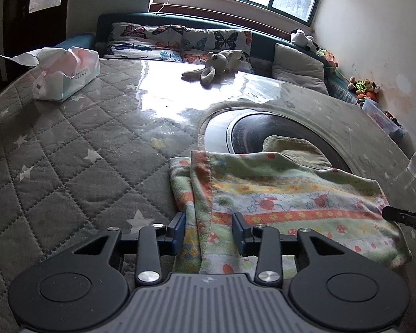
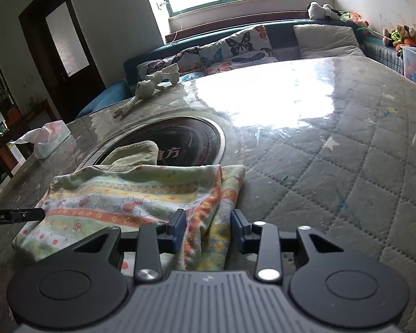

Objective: Fold clothes
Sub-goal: 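Move both grippers to the folded shirt's side edge and close on it, then lift the gripped edge with both grippers and fold it over the shirt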

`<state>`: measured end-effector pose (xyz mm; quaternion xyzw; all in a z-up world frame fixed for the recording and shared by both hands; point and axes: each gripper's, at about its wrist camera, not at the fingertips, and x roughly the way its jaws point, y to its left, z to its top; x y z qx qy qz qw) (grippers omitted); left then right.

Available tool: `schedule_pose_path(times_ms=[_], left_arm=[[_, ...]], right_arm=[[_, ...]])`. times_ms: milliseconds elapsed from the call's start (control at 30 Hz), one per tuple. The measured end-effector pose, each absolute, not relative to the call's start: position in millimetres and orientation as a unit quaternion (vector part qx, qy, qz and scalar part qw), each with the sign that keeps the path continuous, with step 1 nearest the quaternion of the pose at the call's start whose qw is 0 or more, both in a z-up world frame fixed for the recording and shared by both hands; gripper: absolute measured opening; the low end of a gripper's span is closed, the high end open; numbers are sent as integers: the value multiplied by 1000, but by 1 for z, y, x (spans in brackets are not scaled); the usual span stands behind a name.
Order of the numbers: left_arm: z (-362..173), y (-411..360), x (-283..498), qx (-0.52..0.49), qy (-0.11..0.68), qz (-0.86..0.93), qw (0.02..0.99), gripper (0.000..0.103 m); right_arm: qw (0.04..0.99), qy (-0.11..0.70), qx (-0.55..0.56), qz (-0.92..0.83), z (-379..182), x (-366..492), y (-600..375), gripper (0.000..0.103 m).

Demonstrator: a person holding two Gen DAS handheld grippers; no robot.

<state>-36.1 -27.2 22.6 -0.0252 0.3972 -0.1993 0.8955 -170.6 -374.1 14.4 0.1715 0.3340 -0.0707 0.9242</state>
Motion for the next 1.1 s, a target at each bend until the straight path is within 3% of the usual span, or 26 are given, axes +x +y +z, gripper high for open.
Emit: schedule_pose_path(times_ms=[67,200,300,367,433,667,800,867,967,1033,1100], left_arm=[[22,-29,-37,-24,397,-201,895,46],[22,-32,-38,-17,395,-203,896,45],[22,-32,-38,-25,398,-210,893,23],[24,-33,-40,-28,396,-213,893,14],[26,-35,-42,-27,392,-215,894,13],[27,-35,-43,-25,392,-218,893,14],[27,-36,-43,-23,393,-220,893,22],[26,-36,-43,-22,394,-219,892,33],[22,-38,-42,-23,396,-220,891,39],[22,-39,-43,-22,395,-222,891,38],[22,-39,-41,-25,398,-222,890,26]], right_arm=[[924,334,172,-70,14,-171,-374,36],[925,336,167,-65,14,-170,-370,33],[925,337,168,-59,13,-169,-366,21],[926,334,168,-58,13,-169,-364,15],[928,328,166,-58,16,-170,-363,13],[927,331,168,-56,13,-170,-366,14],[927,330,169,-57,12,-171,-367,23],[928,328,169,-57,12,-171,-368,23],[927,325,176,-55,11,-171,-369,24],[928,324,175,-56,10,-171,-368,25],[929,325,169,-52,10,-171,-365,21]])
